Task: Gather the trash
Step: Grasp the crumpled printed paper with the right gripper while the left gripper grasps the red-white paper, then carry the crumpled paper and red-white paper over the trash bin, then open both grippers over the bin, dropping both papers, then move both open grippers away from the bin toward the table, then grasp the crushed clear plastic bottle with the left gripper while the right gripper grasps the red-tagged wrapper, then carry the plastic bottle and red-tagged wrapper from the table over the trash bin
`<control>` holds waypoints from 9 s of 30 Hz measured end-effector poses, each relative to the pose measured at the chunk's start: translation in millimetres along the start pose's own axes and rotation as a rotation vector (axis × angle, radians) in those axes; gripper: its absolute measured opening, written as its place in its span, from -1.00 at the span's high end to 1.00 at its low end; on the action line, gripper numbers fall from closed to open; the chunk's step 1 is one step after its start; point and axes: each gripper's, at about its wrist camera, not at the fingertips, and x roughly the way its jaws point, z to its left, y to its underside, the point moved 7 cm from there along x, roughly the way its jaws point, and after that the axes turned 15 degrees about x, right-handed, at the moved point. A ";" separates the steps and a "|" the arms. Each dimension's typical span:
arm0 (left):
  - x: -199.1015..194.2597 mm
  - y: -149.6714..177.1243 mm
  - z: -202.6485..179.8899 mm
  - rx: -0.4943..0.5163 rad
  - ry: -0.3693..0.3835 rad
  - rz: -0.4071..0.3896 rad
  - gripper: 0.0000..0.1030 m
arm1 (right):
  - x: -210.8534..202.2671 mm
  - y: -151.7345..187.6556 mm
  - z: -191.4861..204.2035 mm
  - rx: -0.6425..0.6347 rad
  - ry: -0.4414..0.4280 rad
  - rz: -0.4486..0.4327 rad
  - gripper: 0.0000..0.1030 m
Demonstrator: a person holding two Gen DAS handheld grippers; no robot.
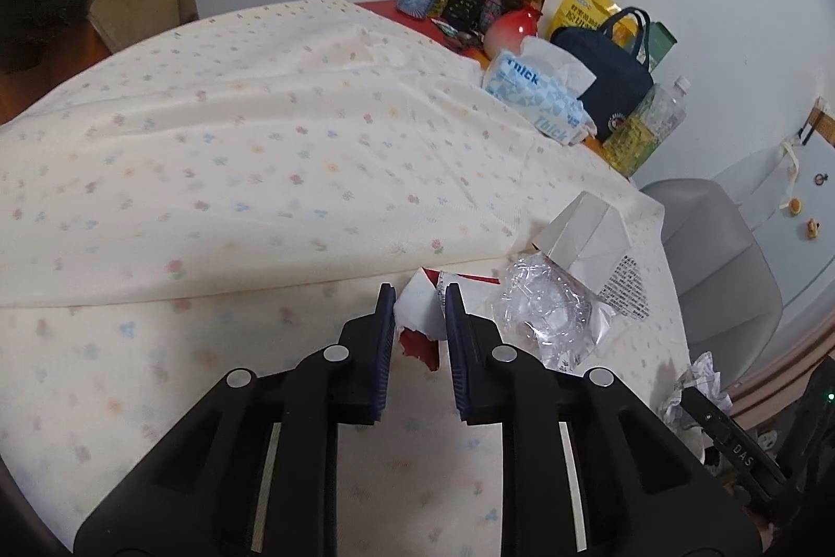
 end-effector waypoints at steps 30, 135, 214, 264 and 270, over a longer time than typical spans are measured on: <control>-91.1 -11.0 -107.0 0.175 0.173 -0.169 0.62 | -118.1 17.3 -46.7 0.108 -0.020 -0.135 0.06; 7.2 228.8 -532.1 0.690 0.697 0.330 -0.88 | -226.1 89.2 -458.0 0.680 0.352 -0.267 -0.36; -35.3 -0.5 12.9 -0.019 0.111 -0.073 -0.89 | -15.9 -3.8 154.4 -0.256 -0.157 -0.046 -0.45; 64.7 -9.0 -96.8 0.312 0.061 0.124 -0.89 | -58.2 -22.0 33.1 -0.072 -0.168 -0.105 0.85; 74.7 -13.0 -97.8 0.312 0.043 0.131 -0.89 | -54.6 -20.0 25.8 -0.054 -0.165 -0.095 0.85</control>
